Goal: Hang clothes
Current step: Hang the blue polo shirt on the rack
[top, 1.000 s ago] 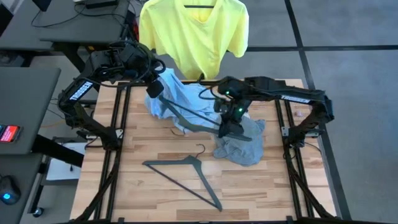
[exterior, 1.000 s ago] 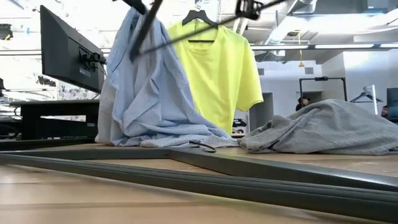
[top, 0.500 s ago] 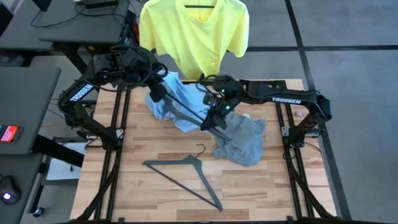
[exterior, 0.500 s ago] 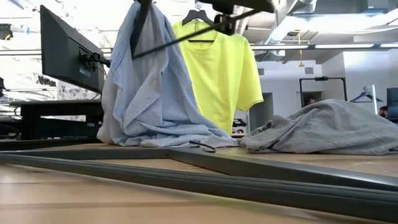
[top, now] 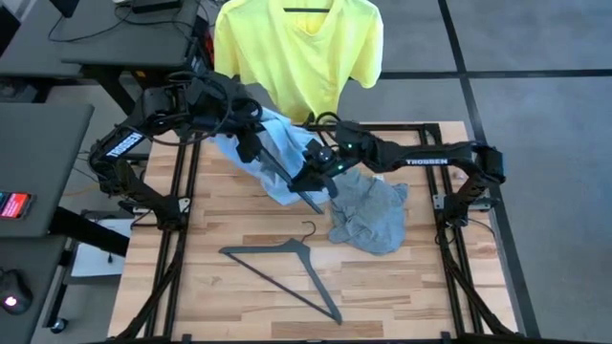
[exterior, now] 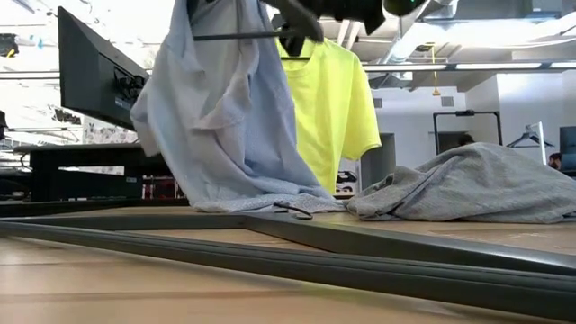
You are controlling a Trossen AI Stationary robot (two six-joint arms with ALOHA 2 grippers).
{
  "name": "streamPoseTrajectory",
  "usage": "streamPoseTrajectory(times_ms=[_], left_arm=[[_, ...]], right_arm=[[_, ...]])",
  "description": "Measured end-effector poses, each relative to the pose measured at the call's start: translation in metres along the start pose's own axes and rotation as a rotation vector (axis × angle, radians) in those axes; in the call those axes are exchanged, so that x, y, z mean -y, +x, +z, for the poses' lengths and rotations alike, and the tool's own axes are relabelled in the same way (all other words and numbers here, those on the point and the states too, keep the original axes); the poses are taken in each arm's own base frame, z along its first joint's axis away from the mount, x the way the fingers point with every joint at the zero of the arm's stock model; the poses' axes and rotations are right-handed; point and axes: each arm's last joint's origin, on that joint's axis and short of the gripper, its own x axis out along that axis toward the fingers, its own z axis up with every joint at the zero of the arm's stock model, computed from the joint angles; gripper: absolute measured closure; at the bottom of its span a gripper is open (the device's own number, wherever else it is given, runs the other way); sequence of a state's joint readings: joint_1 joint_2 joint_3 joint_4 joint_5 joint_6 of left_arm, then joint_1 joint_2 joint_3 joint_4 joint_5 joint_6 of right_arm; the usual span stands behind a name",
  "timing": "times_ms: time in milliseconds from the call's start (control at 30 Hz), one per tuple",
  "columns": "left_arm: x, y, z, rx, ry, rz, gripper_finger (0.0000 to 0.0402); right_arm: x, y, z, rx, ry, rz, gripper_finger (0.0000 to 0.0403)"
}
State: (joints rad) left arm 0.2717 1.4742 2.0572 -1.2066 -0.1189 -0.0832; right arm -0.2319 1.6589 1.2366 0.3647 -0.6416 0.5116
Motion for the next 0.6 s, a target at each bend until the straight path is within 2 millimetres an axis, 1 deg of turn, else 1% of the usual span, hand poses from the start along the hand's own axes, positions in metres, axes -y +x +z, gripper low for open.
streamPoseTrajectory(times_ms=[167, 367, 467, 600], left_arm=[[0.001, -0.003, 0.002, 0.024, 0.018, -0.015, 0.0401], [0.001, -0.001, 0.001, 0.009, 0.096, -0.023, 0.0396], [0.002, 0.001, -0.001, -0.006, 0.148, -0.037, 0.0367], [0.002, 0.004, -0.004, -0.030, 0.254, -0.042, 0.0308]], right_arm=[[0.007, -0.005, -0.006, 0.089, -0.062, -0.024, 0.0337], [0.007, -0.001, -0.017, 0.095, -0.068, -0.078, 0.0337], [0.006, 0.001, -0.019, 0.107, -0.089, -0.112, 0.0337], [0.007, 0.001, -0.019, 0.122, -0.101, -0.150, 0.0337]])
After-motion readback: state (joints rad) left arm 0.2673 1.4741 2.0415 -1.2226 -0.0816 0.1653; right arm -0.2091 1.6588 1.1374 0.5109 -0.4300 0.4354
